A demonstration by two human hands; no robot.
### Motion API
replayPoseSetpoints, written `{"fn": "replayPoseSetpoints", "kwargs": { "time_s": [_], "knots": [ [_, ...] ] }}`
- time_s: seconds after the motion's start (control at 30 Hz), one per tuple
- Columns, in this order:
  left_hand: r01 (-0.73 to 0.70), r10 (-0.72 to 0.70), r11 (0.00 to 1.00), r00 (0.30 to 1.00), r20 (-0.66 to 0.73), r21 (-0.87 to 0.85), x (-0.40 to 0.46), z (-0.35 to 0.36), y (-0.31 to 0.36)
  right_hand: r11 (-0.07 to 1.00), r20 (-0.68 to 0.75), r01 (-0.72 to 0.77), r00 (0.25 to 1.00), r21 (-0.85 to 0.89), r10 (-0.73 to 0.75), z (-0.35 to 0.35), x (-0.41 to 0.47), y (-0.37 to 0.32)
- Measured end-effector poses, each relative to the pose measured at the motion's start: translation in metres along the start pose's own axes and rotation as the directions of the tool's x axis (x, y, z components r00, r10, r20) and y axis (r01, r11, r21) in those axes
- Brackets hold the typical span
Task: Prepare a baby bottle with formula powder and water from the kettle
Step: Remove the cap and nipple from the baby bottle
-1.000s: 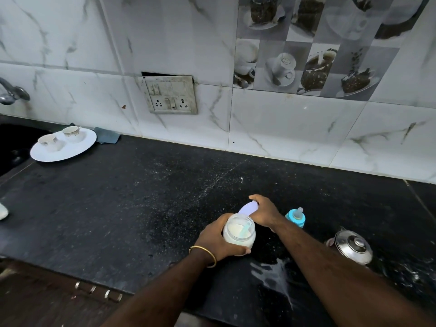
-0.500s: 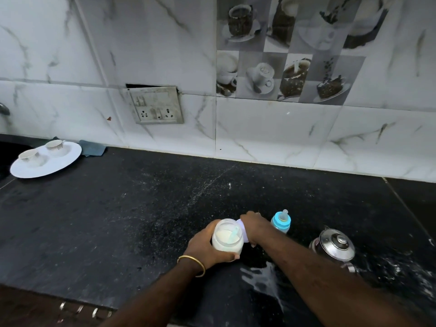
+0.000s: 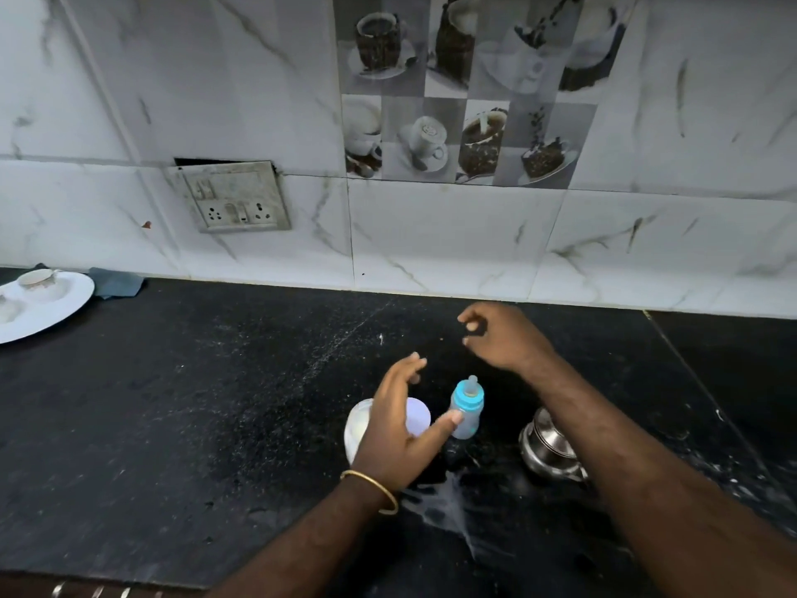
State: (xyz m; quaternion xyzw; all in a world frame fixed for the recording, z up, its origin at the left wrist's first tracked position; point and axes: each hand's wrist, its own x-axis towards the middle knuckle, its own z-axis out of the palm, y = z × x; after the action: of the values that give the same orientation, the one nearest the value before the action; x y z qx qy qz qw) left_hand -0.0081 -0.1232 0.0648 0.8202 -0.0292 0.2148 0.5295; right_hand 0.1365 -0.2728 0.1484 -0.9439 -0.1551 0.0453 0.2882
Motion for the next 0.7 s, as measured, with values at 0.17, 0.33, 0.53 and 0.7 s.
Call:
{"fn": "replayPoseSetpoints", "kwargs": {
  "time_s": [0.17,0.33,0.53,0.7],
  "knots": [
    [0.269,-0.271,0.962,0.955,0.116,0.036,-0.007,0.052,-0.012,0.978,0.210,-0.174,0.958,-0.116,0.195,0.004,-0.013,0.041],
    [0.461,-0.495,0.858,0.860,0.126,0.225,0.011,0.081,-0.037,0.964,0.237,-0.129,0.954,-0.234,0.185,0.026,-0.021,0.053],
    [0.523,-0.524,0.852,0.844,0.118,0.042,0.024,0.104,-0.051,0.967,0.230,0.002,0.971,-0.255,0.059,0.043,-0.019,0.060],
    [0.504,-0.503,0.863,0.863,0.052,-0.027,0.023,0.113,-0.045,0.970,0.203,0.080,0.979,-0.232,-0.032,0.040,-0.023,0.067]
  ]
}}
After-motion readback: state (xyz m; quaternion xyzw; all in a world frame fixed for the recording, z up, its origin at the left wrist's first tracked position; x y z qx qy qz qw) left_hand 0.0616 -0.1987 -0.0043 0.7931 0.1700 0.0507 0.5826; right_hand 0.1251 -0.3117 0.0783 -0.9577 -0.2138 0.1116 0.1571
